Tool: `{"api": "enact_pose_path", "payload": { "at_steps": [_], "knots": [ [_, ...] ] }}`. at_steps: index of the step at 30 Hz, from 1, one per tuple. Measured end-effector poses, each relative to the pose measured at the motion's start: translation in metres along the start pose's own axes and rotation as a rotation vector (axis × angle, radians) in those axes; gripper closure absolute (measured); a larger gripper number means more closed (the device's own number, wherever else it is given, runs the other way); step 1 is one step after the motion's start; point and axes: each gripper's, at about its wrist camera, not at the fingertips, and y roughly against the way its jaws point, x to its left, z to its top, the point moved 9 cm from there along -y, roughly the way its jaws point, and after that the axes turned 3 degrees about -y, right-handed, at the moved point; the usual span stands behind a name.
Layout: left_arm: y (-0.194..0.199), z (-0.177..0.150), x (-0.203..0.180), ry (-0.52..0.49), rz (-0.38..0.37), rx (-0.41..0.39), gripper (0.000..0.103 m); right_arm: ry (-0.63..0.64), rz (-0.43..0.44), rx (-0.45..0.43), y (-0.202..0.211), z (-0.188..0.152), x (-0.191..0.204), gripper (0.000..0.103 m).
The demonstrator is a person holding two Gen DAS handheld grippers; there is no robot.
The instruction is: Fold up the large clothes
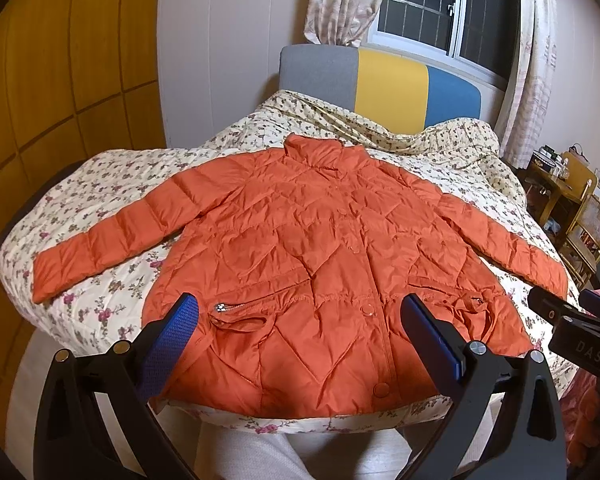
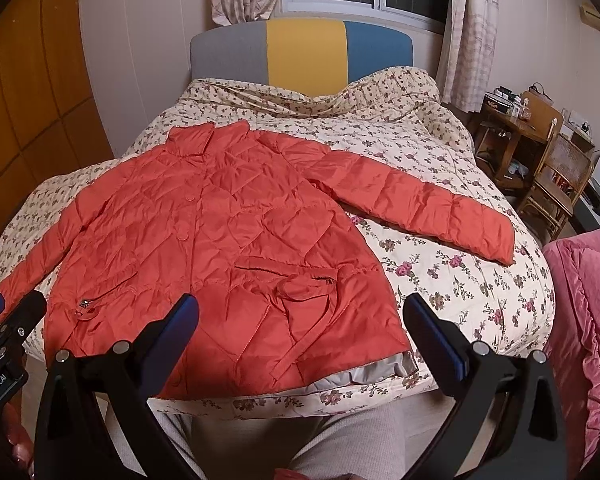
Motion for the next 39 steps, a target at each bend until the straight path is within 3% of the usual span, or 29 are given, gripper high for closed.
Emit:
{"api": "enact_pose_path", "payload": {
  "at_steps": [39],
  "knots": [
    [-0.0051,-0.0056,0.0005,0.008,-0.004,0.025,0.003,-0.003,0.001,0.026,-0.0082,-0.0042,-0.0015,0.002]
  ]
}}
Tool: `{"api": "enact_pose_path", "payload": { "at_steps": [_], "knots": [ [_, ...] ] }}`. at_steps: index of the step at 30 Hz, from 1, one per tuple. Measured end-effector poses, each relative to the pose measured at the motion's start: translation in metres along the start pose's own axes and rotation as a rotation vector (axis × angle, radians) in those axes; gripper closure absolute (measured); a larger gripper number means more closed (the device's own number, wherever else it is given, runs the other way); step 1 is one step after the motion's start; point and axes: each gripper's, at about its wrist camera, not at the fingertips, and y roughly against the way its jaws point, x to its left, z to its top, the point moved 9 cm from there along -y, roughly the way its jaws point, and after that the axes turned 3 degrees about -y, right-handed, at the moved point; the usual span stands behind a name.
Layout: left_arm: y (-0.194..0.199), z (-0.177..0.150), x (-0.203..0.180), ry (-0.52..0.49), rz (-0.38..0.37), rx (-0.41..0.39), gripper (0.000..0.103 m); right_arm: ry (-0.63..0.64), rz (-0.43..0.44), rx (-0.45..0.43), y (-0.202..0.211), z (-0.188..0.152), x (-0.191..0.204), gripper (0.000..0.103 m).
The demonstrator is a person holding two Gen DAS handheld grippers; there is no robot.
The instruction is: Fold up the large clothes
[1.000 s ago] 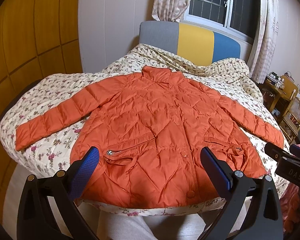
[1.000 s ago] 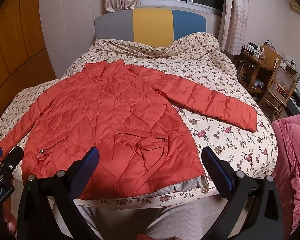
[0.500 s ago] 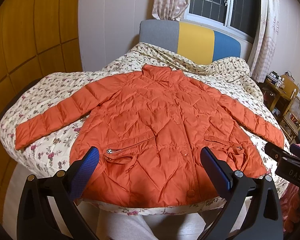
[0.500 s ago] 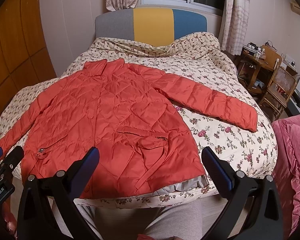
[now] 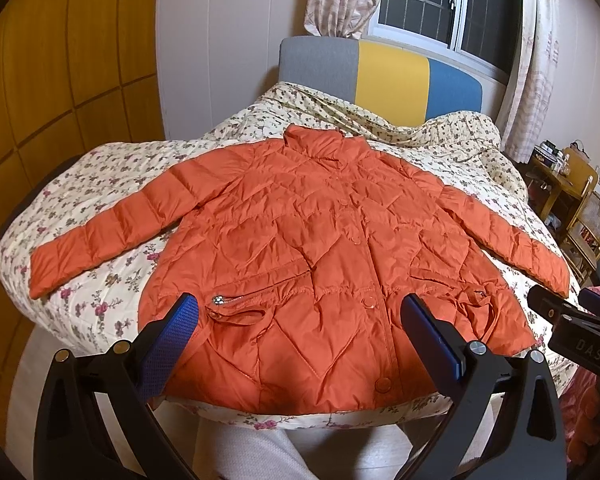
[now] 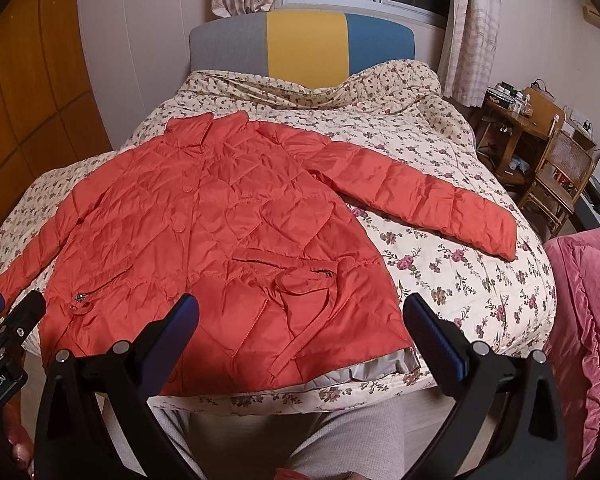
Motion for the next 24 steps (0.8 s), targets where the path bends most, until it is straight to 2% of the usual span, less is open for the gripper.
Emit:
{"api": "enact_pose_path", "payload": {
  "at_steps": [15,21,24],
  "knots": [
    [-0.012,-0.004,0.003,-0.006,0.011,0.028,0.003,0.010,-0.025,0.010,-0.013,-0.002,-0.006,0.002],
    [-0.034,-0.014,0.006,-0.027,0.026,0.085,0.003,-0.025,-0.056,0.024,-0.037,0.000,-0.023,0.002],
    [-0.049,-0.019,0.011,-0.035,0.030,0.120,0.003,-0.069,-0.041,0.009,-0.054,0.009,-0.037,0.002]
  ]
}}
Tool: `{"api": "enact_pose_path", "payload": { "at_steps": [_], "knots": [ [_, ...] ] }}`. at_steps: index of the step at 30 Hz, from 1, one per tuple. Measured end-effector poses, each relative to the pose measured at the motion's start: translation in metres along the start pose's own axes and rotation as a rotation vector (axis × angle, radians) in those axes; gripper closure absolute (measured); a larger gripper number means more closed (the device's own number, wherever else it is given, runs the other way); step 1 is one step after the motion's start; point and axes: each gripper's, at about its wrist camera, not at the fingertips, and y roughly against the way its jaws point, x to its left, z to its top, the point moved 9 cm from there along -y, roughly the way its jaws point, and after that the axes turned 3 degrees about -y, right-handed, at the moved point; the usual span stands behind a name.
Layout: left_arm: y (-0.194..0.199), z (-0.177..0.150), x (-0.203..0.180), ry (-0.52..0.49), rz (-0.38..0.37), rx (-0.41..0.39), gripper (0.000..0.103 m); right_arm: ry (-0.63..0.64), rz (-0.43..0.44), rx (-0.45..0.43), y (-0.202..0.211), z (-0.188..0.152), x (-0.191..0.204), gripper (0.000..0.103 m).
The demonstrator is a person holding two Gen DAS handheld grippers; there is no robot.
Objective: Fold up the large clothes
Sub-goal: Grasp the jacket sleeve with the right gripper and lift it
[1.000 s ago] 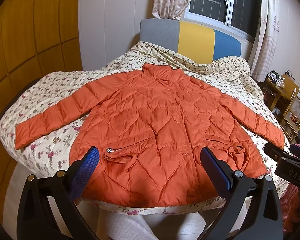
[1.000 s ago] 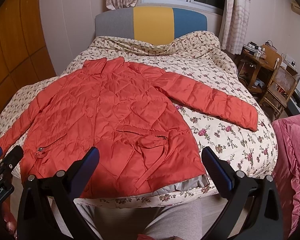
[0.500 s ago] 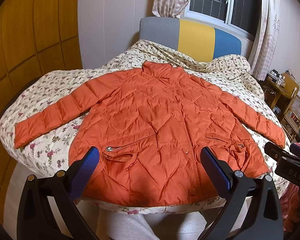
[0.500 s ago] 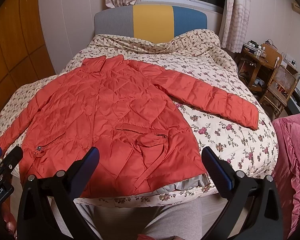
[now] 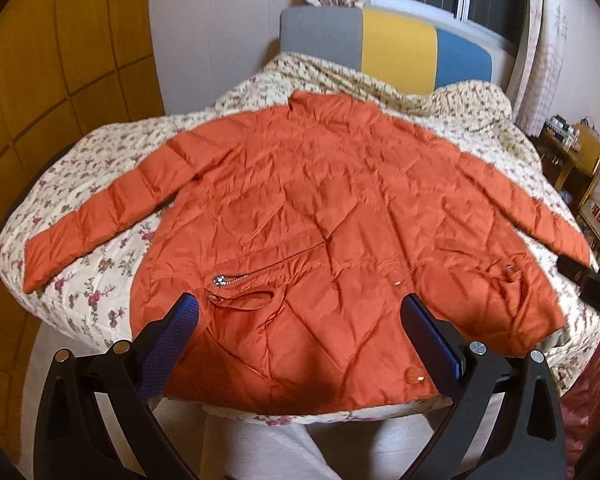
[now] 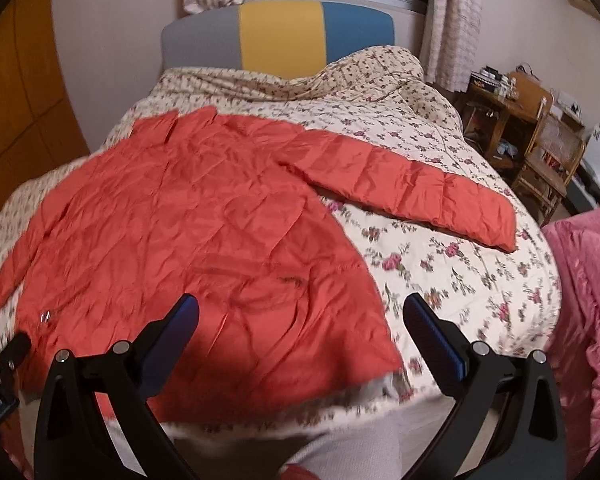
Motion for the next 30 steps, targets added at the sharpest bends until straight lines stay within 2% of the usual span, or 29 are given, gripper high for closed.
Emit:
{"api": "enact_pose_path", "payload": {
  "at_steps": [2,4,6,8,11,15,19,22,24,27,30],
  "knots": [
    [-0.013,-0.001,0.007,0.009,0.010,0.019,0.003,-0.027,0.015,-0.031,-0.012,0.012,-0.011,0.002],
    [-0.027,0.000,0.017,0.026,0.018,0.035,0.003,-0.039,0.114,-0.076,-0.028,0.027,-0.015,0.002],
    [-0.040,0.003,0.027,0.053,0.034,0.048,0.003,-0.041,0.191,-0.031,-0.046,0.031,-0.017,0.002],
    [-0.055,0.006,0.044,0.094,0.072,0.058,0.003,-0.046,0.186,0.017,-0.067,0.034,-0.027,0.002],
    [-0.074,0.011,0.062,0.122,0.103,0.046,0.003,-0.087,0.115,0.056,-0.093,0.038,-0.051,0.002],
    [-0.099,0.019,0.078,0.131,0.106,0.056,0.003,-0.290,0.102,0.104,-0.126,0.042,-0.104,0.002],
    [-0.113,0.041,0.083,0.101,0.091,-0.001,0.003,-0.488,0.083,0.140,-0.156,0.038,-0.159,0.003],
    [-0.129,0.056,0.085,0.093,0.084,0.011,0.003,-0.648,0.106,0.161,-0.174,0.033,-0.188,0.017],
    [-0.139,0.065,0.089,0.103,0.096,0.006,0.003,-0.714,0.131,0.112,-0.174,0.039,-0.202,0.019],
    [-0.159,0.076,0.099,0.121,0.117,-0.001,0.003,-0.751,0.083,0.059,-0.176,0.048,-0.220,0.030],
    [-0.178,0.080,0.110,0.125,0.160,0.012,0.003,-0.865,0.085,-0.005,-0.183,0.052,-0.245,0.038]
  ]
}}
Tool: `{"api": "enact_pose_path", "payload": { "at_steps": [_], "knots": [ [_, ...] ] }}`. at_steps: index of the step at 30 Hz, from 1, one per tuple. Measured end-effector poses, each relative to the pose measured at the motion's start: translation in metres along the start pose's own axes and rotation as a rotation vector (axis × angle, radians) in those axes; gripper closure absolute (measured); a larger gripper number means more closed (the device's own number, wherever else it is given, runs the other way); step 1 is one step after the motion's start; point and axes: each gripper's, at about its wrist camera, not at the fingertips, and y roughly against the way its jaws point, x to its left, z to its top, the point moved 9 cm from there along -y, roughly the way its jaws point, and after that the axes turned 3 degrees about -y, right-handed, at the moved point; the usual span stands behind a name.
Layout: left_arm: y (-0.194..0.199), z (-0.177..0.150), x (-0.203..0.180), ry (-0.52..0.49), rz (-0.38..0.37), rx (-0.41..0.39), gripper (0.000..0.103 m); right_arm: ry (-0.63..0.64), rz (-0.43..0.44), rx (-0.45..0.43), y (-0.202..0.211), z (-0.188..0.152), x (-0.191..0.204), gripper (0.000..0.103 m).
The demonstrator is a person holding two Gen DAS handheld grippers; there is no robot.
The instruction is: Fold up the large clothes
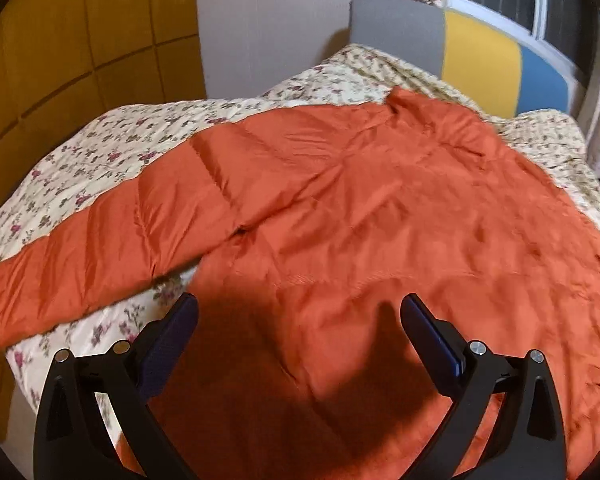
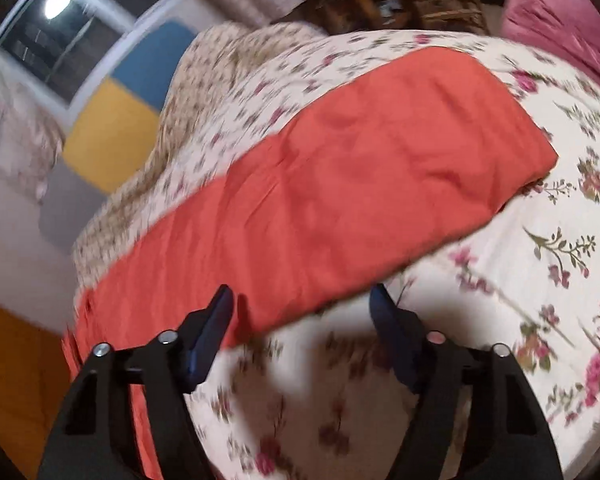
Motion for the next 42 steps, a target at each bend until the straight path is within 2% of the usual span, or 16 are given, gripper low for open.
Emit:
{"api": "enact_pose_path", "payload": {
  "at_steps": [4,8,10,11,13,14,15,17,19,22,26,30,34,42],
  "knots": [
    [-0.017,0.000,0.016,-0.019,0.069,-0.010,0.003,-0.127,0.015,-0.075,-0.001,0.018,-0.016,0.042],
    [-0.029,-0.009,0.024,0.033,0.031,0.016,0.003,-0.216,0.025,-0.123,-0.002,0.029,-0.026,0.043],
    [-0.031,-0.012,0.025,0.051,0.015,0.024,0.003,-0.252,-0.010,-0.150,-0.001,0.033,-0.030,0.061],
    [-0.033,-0.013,0.026,0.056,0.008,0.029,0.003,-0.268,-0.022,-0.160,0.001,0.036,-0.037,0.066],
    [-0.036,-0.015,0.027,0.070,-0.012,0.043,0.003,-0.286,-0.045,-0.175,0.001,0.040,-0.037,0.081],
    [-0.037,-0.015,0.026,0.074,-0.018,0.048,0.003,-0.271,-0.057,-0.177,0.000,0.042,-0.036,0.084],
    [-0.038,-0.016,0.026,0.078,-0.025,0.051,0.003,-0.237,-0.074,-0.182,-0.003,0.046,-0.031,0.089],
    [-0.038,-0.016,0.025,0.079,-0.028,0.049,0.003,-0.126,-0.115,-0.234,0.004,0.050,-0.009,0.093],
    [-0.039,-0.017,0.024,0.075,-0.023,0.051,0.003,-0.038,-0.107,-0.279,0.012,0.047,0.011,0.093],
    [-0.039,-0.016,0.024,0.075,-0.022,0.046,0.003,0.178,-0.099,-0.372,0.029,0.034,0.065,0.095],
    [-0.039,-0.016,0.025,0.077,-0.020,0.038,0.003,0.388,-0.066,-0.420,0.033,0.011,0.129,0.096],
    [-0.039,-0.016,0.025,0.079,-0.018,0.031,0.003,0.607,-0.014,-0.440,0.026,-0.034,0.192,0.096],
    [-0.038,-0.017,0.026,0.078,-0.018,0.026,0.003,0.797,0.053,-0.418,0.008,-0.093,0.244,0.096],
    [-0.038,-0.016,0.026,0.078,-0.013,0.017,0.003,1.063,0.184,-0.359,-0.022,-0.199,0.314,0.097]
  ]
}}
